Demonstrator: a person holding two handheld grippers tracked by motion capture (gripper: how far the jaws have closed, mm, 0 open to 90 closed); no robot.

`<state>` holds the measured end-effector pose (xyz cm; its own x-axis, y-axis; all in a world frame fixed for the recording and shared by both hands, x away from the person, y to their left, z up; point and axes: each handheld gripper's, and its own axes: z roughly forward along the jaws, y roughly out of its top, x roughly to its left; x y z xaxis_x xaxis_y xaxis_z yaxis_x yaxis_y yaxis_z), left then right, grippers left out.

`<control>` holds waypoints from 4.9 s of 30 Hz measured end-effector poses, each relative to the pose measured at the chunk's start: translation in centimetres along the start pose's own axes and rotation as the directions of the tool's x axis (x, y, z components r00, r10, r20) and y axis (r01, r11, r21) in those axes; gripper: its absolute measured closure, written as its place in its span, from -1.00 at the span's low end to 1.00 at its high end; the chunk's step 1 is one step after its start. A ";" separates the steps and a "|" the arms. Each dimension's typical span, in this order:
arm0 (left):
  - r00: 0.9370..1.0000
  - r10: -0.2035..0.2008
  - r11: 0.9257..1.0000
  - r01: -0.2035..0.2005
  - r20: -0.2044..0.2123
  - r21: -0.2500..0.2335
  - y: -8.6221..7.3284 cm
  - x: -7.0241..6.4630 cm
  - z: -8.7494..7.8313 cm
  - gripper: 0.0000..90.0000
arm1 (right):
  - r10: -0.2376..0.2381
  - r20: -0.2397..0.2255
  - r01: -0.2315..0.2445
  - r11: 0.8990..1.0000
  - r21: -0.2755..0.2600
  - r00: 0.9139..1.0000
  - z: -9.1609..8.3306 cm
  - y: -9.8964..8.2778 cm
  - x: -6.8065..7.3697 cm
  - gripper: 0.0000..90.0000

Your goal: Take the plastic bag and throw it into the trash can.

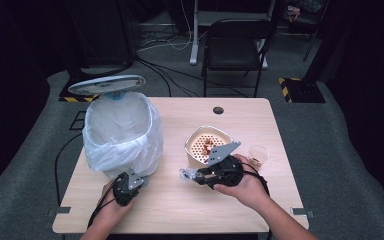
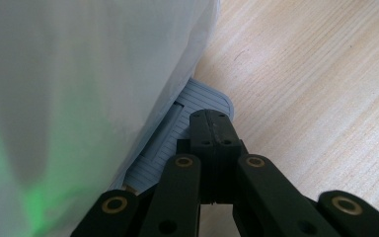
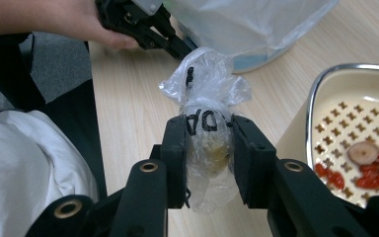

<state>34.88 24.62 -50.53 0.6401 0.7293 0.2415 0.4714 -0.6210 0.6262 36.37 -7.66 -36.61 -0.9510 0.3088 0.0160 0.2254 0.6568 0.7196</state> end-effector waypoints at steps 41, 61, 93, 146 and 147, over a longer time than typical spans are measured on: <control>1.000 -0.004 1.000 0.004 0.005 -0.003 0.0 0.0 0.0 1.00 | 0.072 -0.005 -0.071 0.997 0.027 0.997 -1.0 11.2 -3.9 0.54; 1.000 -0.030 1.000 0.031 0.008 -0.007 0.0 -0.1 0.0 1.00 | 0.110 0.008 -0.109 0.994 -0.025 0.994 -1.2 14.9 -4.6 0.54; 1.000 -0.028 1.000 0.028 0.012 0.007 0.0 0.0 -0.1 1.00 | 0.038 0.010 -0.037 0.998 -0.052 0.999 4.9 20.7 -3.4 0.53; 0.999 -0.036 0.999 0.036 0.012 -0.014 -0.1 0.0 0.1 1.00 | 0.066 0.099 -0.051 0.988 -0.146 0.993 1.4 17.3 -3.9 0.25; 0.999 -0.032 0.999 0.032 0.012 -0.012 0.0 0.1 0.1 1.00 | 0.070 0.119 -0.054 0.989 -0.135 0.990 1.1 16.1 -4.3 0.27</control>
<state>34.94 24.67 -50.60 0.6324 0.7450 0.2124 0.4840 -0.5940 0.6425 44.30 2.32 -25.87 -0.9009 0.4338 -0.0160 0.2459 0.5402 0.8048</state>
